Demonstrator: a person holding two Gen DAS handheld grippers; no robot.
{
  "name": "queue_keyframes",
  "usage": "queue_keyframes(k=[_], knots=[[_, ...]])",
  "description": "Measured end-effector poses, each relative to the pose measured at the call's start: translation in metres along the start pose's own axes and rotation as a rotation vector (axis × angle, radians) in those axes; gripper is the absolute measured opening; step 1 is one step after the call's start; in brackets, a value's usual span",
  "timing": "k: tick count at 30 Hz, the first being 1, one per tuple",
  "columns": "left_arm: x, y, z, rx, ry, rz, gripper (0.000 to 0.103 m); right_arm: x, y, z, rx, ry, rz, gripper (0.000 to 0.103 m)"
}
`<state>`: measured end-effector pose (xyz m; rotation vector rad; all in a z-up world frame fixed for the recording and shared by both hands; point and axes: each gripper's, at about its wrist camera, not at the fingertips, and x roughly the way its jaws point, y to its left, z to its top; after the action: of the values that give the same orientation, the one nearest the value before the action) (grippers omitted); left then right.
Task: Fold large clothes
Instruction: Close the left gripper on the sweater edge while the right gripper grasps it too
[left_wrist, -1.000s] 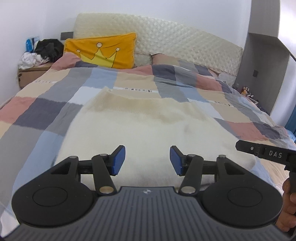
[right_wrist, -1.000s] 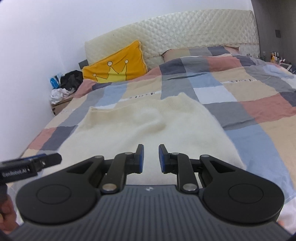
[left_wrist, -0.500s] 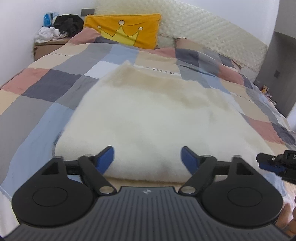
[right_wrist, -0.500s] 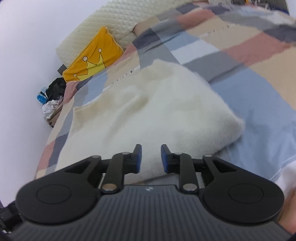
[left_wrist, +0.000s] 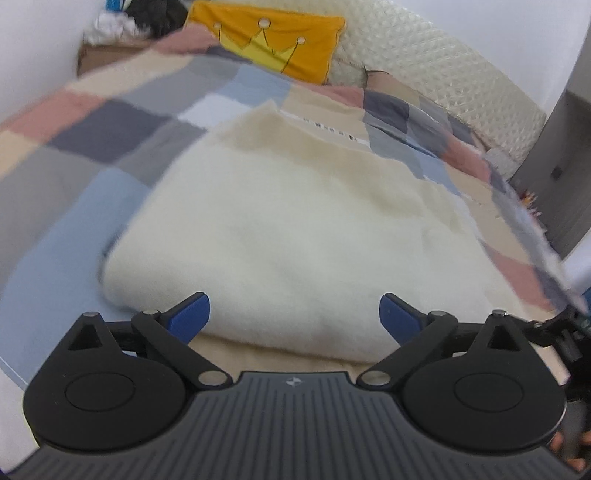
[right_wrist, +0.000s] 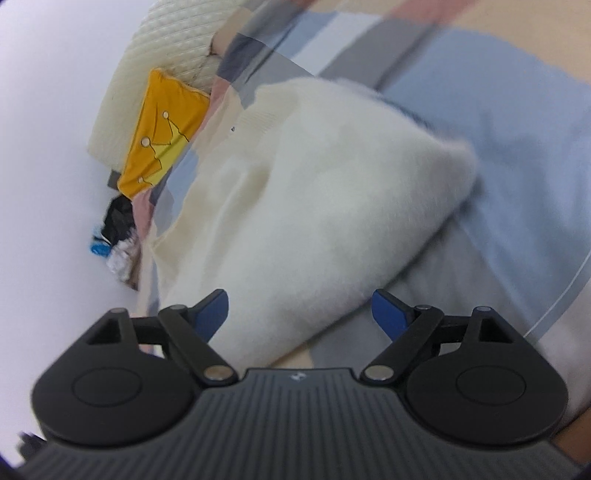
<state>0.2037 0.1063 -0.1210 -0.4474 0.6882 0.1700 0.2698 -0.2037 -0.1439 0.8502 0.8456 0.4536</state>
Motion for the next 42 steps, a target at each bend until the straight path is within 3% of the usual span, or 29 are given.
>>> queue_keyframes(k=[2, 4, 9, 13, 20, 29, 31, 34, 42], knots=[[0.006, 0.016, 0.001, -0.120, 0.046, -0.134, 0.100, 0.003, -0.006, -0.002, 0.050, 0.008, 0.017, 0.087], [0.013, 0.027, 0.000, -0.223, 0.085, -0.217, 0.100, 0.007, -0.010, -0.003, 0.084, 0.016, 0.011, 0.087], [0.030, 0.041, -0.004, -0.345, 0.148, -0.287, 0.100, 0.015, -0.020, -0.004, 0.163, 0.047, 0.019, 0.088], [0.053, 0.052, -0.011, -0.459, 0.264, -0.332, 0.099, 0.023, -0.023, -0.003, 0.213, 0.072, 0.055, 0.087], [0.071, 0.063, -0.012, -0.542, 0.260, -0.304, 0.097, 0.027, -0.021, 0.001, 0.221, 0.075, 0.080, 0.083], [0.076, 0.096, -0.010, -0.701, 0.214, -0.239, 0.069, 0.032, -0.031, 0.013, 0.276, 0.006, 0.042, 0.081], [0.076, 0.099, -0.006, -0.733, 0.197, -0.223, 0.058, 0.031, -0.033, 0.013, 0.284, -0.005, 0.045, 0.081], [0.076, 0.106, -0.006, -0.805, 0.181, -0.224, 0.048, 0.027, -0.031, 0.014, 0.273, -0.025, 0.045, 0.081], [0.072, 0.113, -0.007, -0.891, 0.156, -0.230, 0.046, 0.014, -0.041, 0.016, 0.313, -0.082, 0.036, 0.068]])
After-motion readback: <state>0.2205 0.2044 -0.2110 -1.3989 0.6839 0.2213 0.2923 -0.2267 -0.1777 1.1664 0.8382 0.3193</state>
